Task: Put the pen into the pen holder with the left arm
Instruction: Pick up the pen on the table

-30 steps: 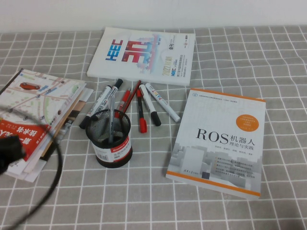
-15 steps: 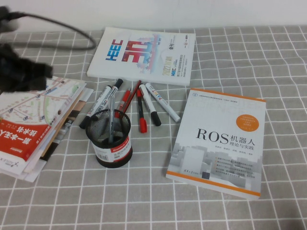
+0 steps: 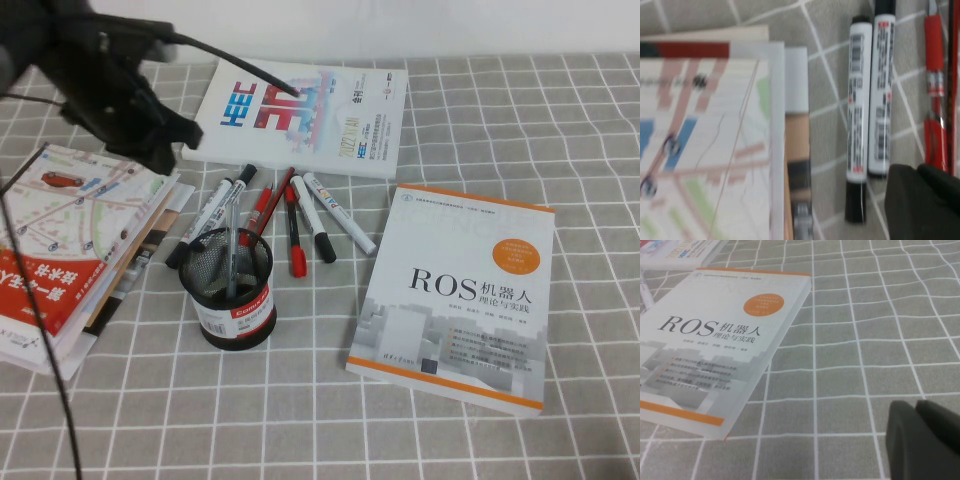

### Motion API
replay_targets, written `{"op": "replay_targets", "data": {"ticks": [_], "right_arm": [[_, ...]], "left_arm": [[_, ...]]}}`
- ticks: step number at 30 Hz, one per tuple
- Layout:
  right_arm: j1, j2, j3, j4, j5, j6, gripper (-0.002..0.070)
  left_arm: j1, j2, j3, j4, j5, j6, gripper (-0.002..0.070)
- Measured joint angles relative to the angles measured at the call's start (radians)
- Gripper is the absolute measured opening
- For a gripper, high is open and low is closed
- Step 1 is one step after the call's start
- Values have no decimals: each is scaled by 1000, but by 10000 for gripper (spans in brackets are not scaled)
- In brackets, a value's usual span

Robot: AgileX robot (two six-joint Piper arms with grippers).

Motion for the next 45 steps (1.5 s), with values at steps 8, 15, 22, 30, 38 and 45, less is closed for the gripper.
{"op": "replay_targets", "data": {"ticks": [8,15,22,30,38,45], "right_arm": [[0,0,0,0,0,0,-15],[0,0,0,0,0,0,-15],[0,0,0,0,0,0,-15],[0,0,0,0,0,0,-15],[0,0,0,0,0,0,-15],[0,0,0,0,0,0,-15]], "left_arm": [[-8,167,-161,10,22,24,-2],[-43,219,-182,32,23,34,-2],[-62,229,-182,54,23,25,0],[-64,246,-184,77,17,1,193],[-64,287,-186,122,-18,-11,236],[-64,314,-187,122,-31,-12,221]]}}
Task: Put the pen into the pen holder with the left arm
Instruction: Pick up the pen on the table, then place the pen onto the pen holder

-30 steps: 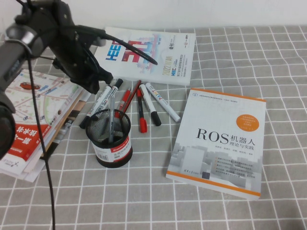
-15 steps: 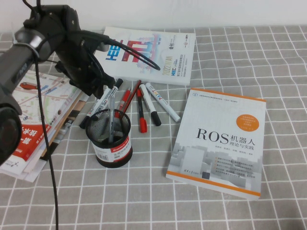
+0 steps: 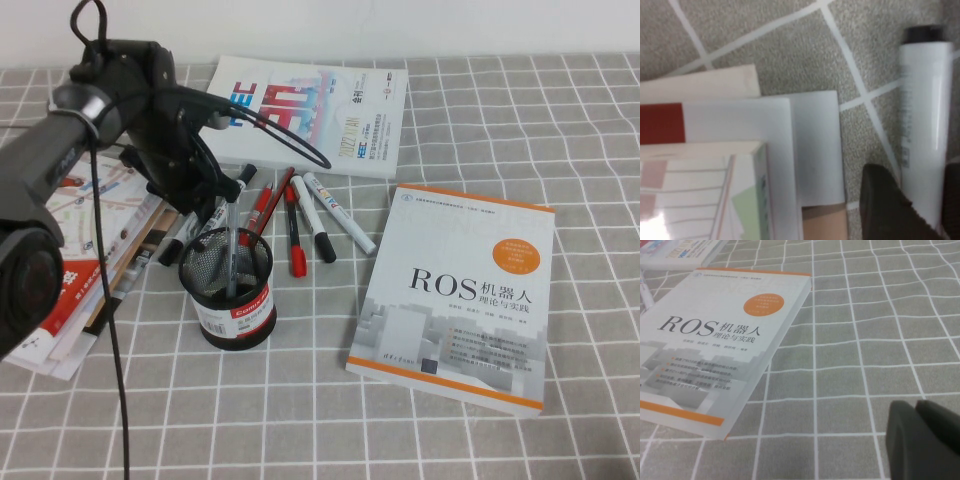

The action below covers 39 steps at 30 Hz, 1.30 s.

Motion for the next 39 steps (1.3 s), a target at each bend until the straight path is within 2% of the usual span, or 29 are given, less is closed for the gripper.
{"op": "replay_targets", "data": {"ticks": [9,13,20,25,31,39], "right_arm": [[0,0,0,0,0,0,-15],[0,0,0,0,0,0,-15],[0,0,0,0,0,0,-15],[0,0,0,0,0,0,-15],[0,0,0,0,0,0,-15],[0,0,0,0,0,0,-15]], "left_arm": [[0,9,-4,0,11,-2,207],[0,9,-6,0,25,-7,109],[0,9,-16,-2,39,-11,109],[0,-7,-102,-2,54,-11,109],[0,-169,-149,-8,61,-7,109],[-16,-417,-151,-81,78,19,109]]}}
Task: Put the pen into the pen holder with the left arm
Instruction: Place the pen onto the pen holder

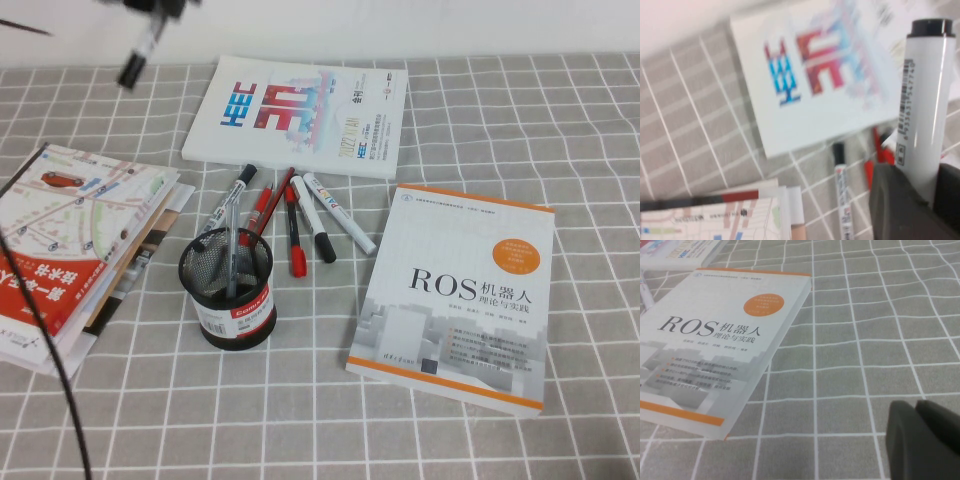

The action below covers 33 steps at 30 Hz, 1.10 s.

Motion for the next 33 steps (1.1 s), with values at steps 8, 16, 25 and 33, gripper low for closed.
{"op": "replay_targets", "data": {"ticks": [8,16,25,33], "right_arm": [[0,0,0,0,0,0,-15],[0,0,0,0,0,0,-15],[0,0,0,0,0,0,-15],[0,0,0,0,0,0,-15]], "left_arm": [[-13,-284,238,13,-25,-25,109],[-13,-701,859,-4,-437,-57,109],[-13,-1134,1530,-85,-1156,-67,109],[-13,-1184,1732,-104,-1375,-186,109]]}}
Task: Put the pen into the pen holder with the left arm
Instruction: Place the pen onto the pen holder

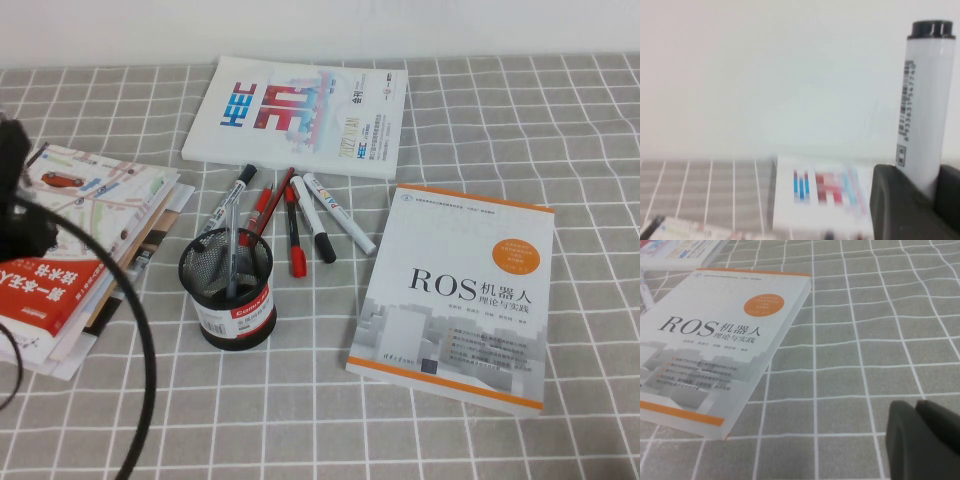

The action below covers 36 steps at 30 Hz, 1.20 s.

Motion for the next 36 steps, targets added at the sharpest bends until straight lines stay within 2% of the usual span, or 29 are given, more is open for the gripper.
{"op": "replay_targets", "data": {"ticks": [3,6,10,13,19,25,36], "right_arm": [[0,0,0,0,0,0,-15],[0,0,0,0,0,0,-15],[0,0,0,0,0,0,-15],[0,0,0,0,0,0,-15],[0,0,0,0,0,0,-15],[0,0,0,0,0,0,-15],[0,0,0,0,0,0,-15]], "left_arm": [[0,5,80,66,-187,-100,109],[0,23,149,208,-344,-234,109],[0,101,175,419,-448,-434,109],[0,209,177,530,-563,-494,109],[0,436,168,650,-772,-578,109],[0,616,119,683,-853,-606,109],[0,781,28,780,-832,-609,109]]}}
